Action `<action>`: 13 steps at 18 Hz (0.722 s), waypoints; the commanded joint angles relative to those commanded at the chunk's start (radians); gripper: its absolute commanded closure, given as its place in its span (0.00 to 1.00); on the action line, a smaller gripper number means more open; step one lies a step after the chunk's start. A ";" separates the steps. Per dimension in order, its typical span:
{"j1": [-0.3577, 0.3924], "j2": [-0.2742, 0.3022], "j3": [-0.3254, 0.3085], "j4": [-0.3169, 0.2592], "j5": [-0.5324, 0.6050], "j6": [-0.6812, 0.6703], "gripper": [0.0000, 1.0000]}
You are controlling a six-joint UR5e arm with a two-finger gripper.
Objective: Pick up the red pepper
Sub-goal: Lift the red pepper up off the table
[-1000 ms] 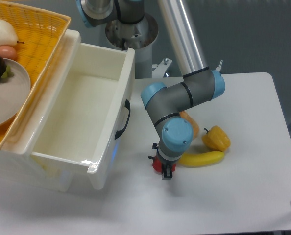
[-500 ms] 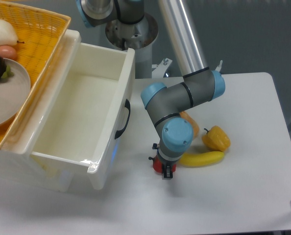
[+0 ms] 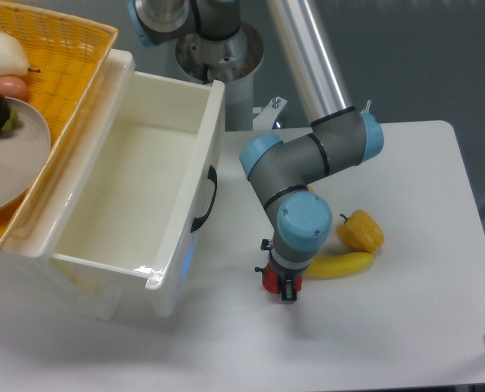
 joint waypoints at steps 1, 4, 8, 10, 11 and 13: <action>0.011 0.012 0.008 -0.018 -0.017 -0.021 0.33; 0.020 0.038 0.021 -0.067 -0.040 -0.051 0.33; 0.022 0.107 0.029 -0.152 -0.040 -0.121 0.33; 0.018 0.155 0.038 -0.224 -0.041 -0.147 0.33; 0.015 0.173 0.044 -0.259 -0.043 -0.158 0.33; 0.012 0.212 0.051 -0.311 -0.067 -0.173 0.33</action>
